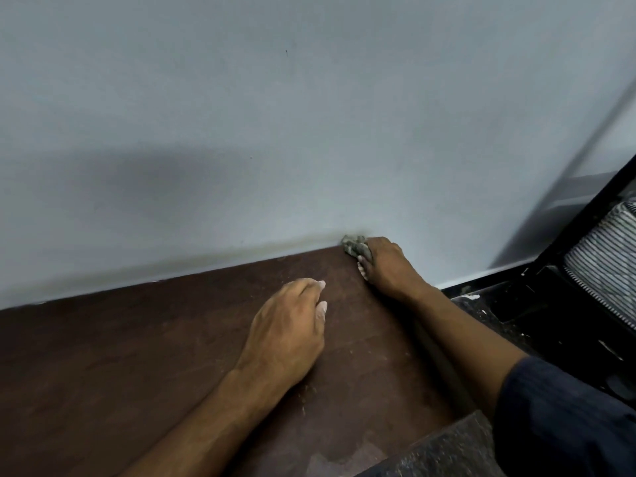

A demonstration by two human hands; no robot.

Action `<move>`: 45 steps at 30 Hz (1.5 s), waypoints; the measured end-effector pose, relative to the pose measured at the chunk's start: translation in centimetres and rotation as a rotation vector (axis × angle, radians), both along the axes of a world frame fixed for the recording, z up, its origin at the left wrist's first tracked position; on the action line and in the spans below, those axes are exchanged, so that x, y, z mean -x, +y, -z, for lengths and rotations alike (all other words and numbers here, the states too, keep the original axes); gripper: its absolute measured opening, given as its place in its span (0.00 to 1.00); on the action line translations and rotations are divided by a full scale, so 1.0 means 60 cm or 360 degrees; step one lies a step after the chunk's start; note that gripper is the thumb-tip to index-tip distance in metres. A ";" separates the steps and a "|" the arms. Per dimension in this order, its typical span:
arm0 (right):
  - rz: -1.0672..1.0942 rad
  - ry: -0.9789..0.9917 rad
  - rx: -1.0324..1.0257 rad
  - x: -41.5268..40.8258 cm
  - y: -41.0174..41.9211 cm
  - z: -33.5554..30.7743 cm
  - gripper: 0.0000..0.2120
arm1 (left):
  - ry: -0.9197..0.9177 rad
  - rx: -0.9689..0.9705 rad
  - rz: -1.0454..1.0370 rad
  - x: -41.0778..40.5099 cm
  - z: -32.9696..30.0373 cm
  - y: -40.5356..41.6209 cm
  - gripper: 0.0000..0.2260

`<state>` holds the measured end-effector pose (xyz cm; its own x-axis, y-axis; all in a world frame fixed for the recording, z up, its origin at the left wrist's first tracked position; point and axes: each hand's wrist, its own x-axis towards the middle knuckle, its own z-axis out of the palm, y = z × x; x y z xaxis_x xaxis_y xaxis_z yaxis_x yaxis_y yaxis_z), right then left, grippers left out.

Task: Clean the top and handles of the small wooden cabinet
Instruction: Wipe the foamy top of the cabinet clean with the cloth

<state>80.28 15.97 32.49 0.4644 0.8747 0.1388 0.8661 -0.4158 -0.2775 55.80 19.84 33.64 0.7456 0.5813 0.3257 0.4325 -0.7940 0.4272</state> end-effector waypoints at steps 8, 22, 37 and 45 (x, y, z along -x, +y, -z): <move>0.0111 0.0038 0.0028 -0.008 0.015 0.000 0.14 | 0.0135 0.0022 0.0063 0.016 0.009 -0.019 0.22; -0.0333 0.0098 -0.0030 0.168 -0.302 0.023 0.20 | 0.0182 0.0018 0.0157 0.031 0.017 -0.104 0.22; -0.0475 0.0091 -0.0161 0.183 -0.274 0.003 0.15 | 0.0190 0.0084 0.0115 0.024 0.004 -0.137 0.19; -0.0399 0.0042 -0.0203 0.221 -0.261 0.011 0.13 | 0.0163 0.0076 0.0150 0.011 0.007 -0.148 0.18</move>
